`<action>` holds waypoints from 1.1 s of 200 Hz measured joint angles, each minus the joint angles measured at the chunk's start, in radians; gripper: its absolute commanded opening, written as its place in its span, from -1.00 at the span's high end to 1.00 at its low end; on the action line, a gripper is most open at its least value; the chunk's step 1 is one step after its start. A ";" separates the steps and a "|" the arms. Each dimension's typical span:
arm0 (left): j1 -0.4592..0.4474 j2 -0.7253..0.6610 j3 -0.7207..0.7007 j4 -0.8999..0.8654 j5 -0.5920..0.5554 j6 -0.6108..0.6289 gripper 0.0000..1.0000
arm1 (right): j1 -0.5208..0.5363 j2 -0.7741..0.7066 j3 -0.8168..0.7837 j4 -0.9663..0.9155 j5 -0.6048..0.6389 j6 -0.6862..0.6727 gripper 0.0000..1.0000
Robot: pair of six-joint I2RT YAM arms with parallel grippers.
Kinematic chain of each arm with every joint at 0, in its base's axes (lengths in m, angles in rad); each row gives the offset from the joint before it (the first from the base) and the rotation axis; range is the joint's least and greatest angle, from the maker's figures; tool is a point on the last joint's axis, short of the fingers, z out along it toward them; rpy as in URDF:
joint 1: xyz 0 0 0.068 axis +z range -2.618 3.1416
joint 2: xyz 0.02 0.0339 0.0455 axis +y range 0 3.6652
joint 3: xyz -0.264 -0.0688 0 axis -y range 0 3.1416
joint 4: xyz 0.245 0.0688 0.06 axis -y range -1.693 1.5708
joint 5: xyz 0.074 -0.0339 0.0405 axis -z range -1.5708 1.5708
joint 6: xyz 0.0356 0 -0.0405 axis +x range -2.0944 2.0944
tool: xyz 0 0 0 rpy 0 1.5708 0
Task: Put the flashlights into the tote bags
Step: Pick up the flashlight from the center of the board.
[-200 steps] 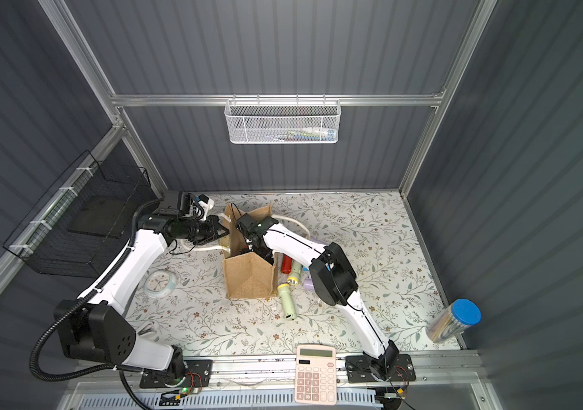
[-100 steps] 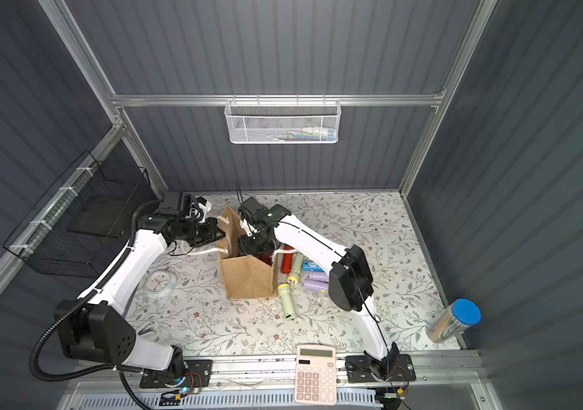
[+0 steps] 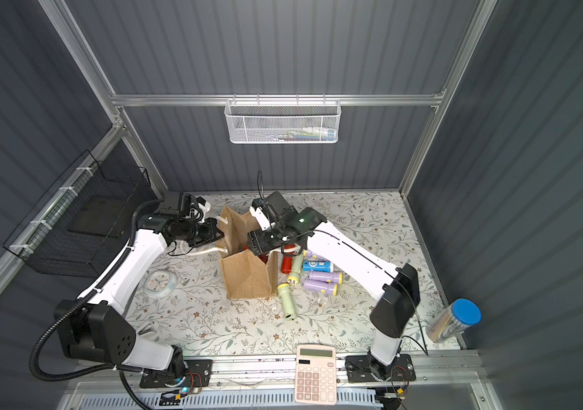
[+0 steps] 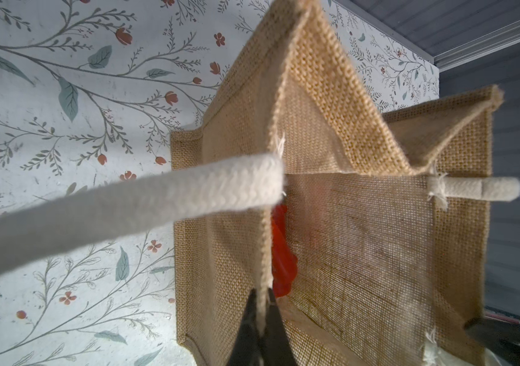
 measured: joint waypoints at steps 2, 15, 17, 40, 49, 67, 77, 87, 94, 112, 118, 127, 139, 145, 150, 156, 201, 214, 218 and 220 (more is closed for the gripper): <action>0.000 0.000 0.000 0.000 0.000 0.000 1.00 | 0.000 -0.008 -0.008 0.003 0.003 0.000 -0.43; 0.000 0.000 0.000 0.000 0.000 0.000 1.00 | -0.004 -0.084 -0.084 0.033 0.027 -0.008 -0.45; 0.000 0.000 0.000 -0.001 0.000 0.000 1.00 | -0.004 -0.089 -0.089 0.036 0.028 -0.009 -0.45; 0.000 0.003 0.003 -0.003 -0.002 0.000 1.00 | -0.010 -0.198 -0.198 0.082 0.063 -0.014 -0.46; 0.000 0.005 0.006 -0.004 -0.002 0.000 1.00 | -0.011 -0.234 -0.237 0.097 0.075 -0.013 -0.47; 0.000 0.009 0.006 -0.003 -0.002 -0.001 1.00 | -0.016 -0.289 -0.306 0.113 0.097 -0.006 -0.48; 0.000 0.010 0.006 -0.004 -0.002 -0.001 1.00 | -0.019 -0.315 -0.341 0.114 0.105 0.003 -0.48; 0.000 0.010 0.006 -0.004 -0.002 -0.001 1.00 | -0.021 -0.335 -0.375 0.113 0.111 0.012 -0.48; 0.000 0.010 0.006 -0.004 -0.002 -0.001 1.00 | -0.023 -0.350 -0.404 0.112 0.115 0.020 -0.47; 0.000 0.011 0.008 -0.006 -0.002 -0.001 1.00 | -0.026 -0.386 -0.480 0.111 0.120 0.047 -0.49; 0.000 0.011 0.008 -0.006 -0.002 -0.001 1.00 | -0.026 -0.401 -0.511 0.111 0.120 0.059 -0.50; 0.000 0.011 0.008 -0.007 -0.002 -0.001 1.00 | -0.027 -0.418 -0.553 0.112 0.119 0.072 -0.51; 0.000 0.011 0.008 -0.007 -0.002 -0.001 1.00 | -0.027 -0.436 -0.607 0.112 0.116 0.098 -0.52; 0.000 0.011 0.008 -0.007 -0.002 -0.001 1.00 | -0.027 -0.444 -0.639 0.116 0.111 0.113 -0.53; 0.000 0.011 0.008 -0.007 -0.002 -0.002 1.00 | -0.027 -0.448 -0.659 0.117 0.108 0.123 -0.52; 0.000 0.011 0.008 -0.007 -0.002 -0.002 1.00 | -0.027 -0.451 -0.691 0.121 0.100 0.141 -0.53; 0.000 0.025 0.045 -0.027 -0.002 -0.005 1.00 | -0.026 -0.441 -0.817 0.177 0.038 0.223 -0.53; 0.000 0.027 0.045 -0.031 -0.002 -0.005 1.00 | -0.026 -0.427 -0.840 0.205 0.023 0.240 -0.52; 0.000 0.027 0.045 -0.030 -0.002 -0.005 1.00 | -0.026 -0.420 -0.847 0.217 0.019 0.245 -0.52; 0.000 0.028 0.045 -0.030 -0.002 -0.005 1.00 | -0.026 -0.417 -0.850 0.219 0.016 0.246 -0.52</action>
